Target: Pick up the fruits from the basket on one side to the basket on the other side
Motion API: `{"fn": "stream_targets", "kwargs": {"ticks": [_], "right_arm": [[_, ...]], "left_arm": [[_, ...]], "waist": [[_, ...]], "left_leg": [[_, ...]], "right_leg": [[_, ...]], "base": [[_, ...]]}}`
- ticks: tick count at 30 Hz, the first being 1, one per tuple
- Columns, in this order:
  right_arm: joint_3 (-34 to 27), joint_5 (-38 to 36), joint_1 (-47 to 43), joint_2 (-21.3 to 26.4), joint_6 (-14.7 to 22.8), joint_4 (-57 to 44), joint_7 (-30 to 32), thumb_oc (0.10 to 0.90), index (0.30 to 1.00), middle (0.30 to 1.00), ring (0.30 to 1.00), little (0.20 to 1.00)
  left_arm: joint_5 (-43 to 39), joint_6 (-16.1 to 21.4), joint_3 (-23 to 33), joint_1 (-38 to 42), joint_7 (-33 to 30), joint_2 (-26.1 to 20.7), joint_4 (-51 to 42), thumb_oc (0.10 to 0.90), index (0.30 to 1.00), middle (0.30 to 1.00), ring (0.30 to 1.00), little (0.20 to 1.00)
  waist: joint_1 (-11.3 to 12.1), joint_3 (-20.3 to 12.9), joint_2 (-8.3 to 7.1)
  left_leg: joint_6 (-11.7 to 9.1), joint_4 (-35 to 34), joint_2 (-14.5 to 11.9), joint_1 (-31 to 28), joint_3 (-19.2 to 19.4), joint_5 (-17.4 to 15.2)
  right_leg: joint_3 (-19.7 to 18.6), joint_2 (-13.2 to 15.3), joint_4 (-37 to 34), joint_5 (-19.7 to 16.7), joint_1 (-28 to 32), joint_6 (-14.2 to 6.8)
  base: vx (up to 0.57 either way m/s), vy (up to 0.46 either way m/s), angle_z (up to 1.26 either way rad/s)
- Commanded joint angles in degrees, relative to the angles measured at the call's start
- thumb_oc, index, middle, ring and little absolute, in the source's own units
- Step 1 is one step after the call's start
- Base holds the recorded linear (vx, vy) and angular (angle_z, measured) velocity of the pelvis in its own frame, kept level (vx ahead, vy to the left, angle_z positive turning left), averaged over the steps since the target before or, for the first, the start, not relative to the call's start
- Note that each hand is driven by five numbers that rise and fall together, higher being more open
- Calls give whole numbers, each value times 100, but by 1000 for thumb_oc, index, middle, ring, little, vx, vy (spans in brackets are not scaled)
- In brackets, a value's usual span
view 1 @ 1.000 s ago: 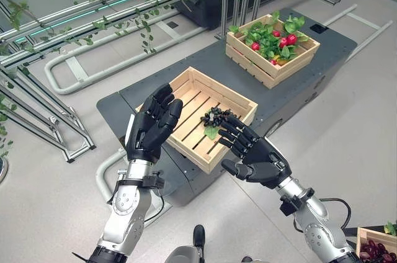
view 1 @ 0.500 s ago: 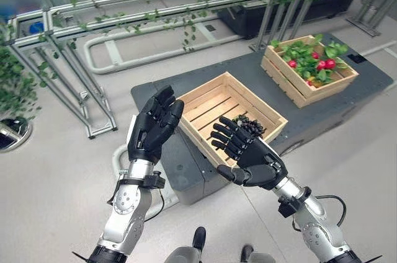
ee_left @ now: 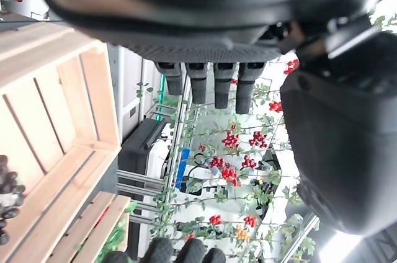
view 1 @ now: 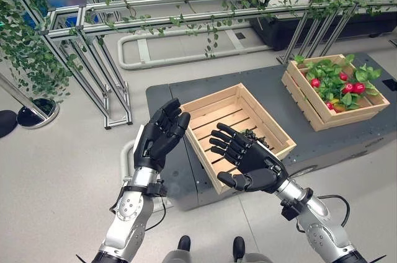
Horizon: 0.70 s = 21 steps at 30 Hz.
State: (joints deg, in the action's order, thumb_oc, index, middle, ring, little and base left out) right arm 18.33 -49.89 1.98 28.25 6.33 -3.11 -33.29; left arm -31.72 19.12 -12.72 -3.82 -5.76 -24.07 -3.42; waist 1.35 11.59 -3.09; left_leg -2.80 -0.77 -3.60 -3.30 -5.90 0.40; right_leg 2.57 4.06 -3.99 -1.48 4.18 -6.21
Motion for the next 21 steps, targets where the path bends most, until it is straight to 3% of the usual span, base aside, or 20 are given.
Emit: {"fn": "stream_targets", "kwargs": {"ticks": [1,4,5,6,7,8,11,12,14,16,19,21], "right_arm": [[-148,-364,-316,-81,210,-1090,-118,800,900,900,900,900],[-221,-378,-112,-39,194,-1120,-190,800,900,900,900,900],[-221,-377,-103,-42,198,-1120,-193,800,900,900,900,900],[-262,-378,-6,-45,274,-1087,-272,800,900,900,900,900],[-271,-377,8,-47,283,-1086,-282,800,900,900,900,900],[-305,-267,98,-134,398,-1049,-179,800,900,900,900,900],[-345,-254,153,-205,602,-927,-30,800,900,900,900,900],[-367,-200,152,-280,781,-784,45,800,900,900,900,900],[-415,-114,124,-376,938,-674,214,800,900,900,900,900],[-420,152,42,-464,1068,-638,482,800,900,900,900,900],[-369,285,-50,-558,1209,-666,824,800,900,900,900,900],[-357,364,-47,-610,1509,-624,1202,800,900,900,900,900]], "left_arm": [[206,444,354,361,-135,-288,-867,800,900,900,900,900],[253,454,399,320,-175,-225,-852,800,900,900,900,900],[258,455,399,317,-176,-223,-853,800,900,900,900,900],[276,464,397,310,-161,-199,-849,800,900,900,900,900],[280,463,395,311,-162,-196,-850,800,900,900,900,900],[290,523,294,388,-152,-154,-760,800,900,900,900,900],[307,600,216,466,-60,-105,-675,800,900,900,900,900],[297,687,200,464,10,-82,-628,800,900,900,900,900],[283,766,252,410,88,-69,-624,800,900,900,900,900],[256,814,275,376,82,-48,-605,800,900,900,900,900],[271,979,260,327,57,-21,-555,800,900,900,900,900],[192,1082,232,343,161,-10,-444,800,900,900,900,900]], "waist": [[61,-413,-287],[-27,-538,-284],[-32,-542,-284],[-80,-554,-290],[-91,-555,-290],[-189,-488,-317],[-256,-414,-323],[-250,-388,-281],[-198,-363,-167],[-115,-345,-13],[-23,-303,73],[-20,-273,95]], "left_leg": [[272,731,46,-490,206,-875],[81,874,-173,-443,308,-418],[75,880,-177,-437,307,-405],[-20,1295,-263,-224,533,-134],[-33,1373,-278,-181,572,-110],[-63,1907,-458,163,924,31],[-8,2007,-493,315,1149,-58],[60,1533,-331,299,1103,-155],[49,654,-160,279,841,-49],[-88,-303,-159,369,436,561],[-186,-423,-139,749,84,900],[-82,-196,-26,733,132,618]], "right_leg": [[-171,240,362,-527,-702,-123],[-108,56,53,-504,-422,70],[-100,53,40,-506,-414,75],[4,-7,-75,-470,-274,171],[25,-13,-82,-461,-260,185],[193,-18,-88,-412,-143,277],[302,-1,-101,-371,-65,307],[297,2,-101,-341,-60,265],[236,-53,-98,-299,-75,235],[165,-159,-101,-239,-41,233],[51,-157,-101,-181,4,229],[-4,-40,-101,-130,16,195]], "base": [[226,-339,7],[182,-280,9],[129,-264,20],[73,-175,19],[113,-306,39],[73,-195,57],[78,-89,81],[118,51,40],[113,123,-3],[110,192,5],[83,237,-21],[98,334,-94]]}}
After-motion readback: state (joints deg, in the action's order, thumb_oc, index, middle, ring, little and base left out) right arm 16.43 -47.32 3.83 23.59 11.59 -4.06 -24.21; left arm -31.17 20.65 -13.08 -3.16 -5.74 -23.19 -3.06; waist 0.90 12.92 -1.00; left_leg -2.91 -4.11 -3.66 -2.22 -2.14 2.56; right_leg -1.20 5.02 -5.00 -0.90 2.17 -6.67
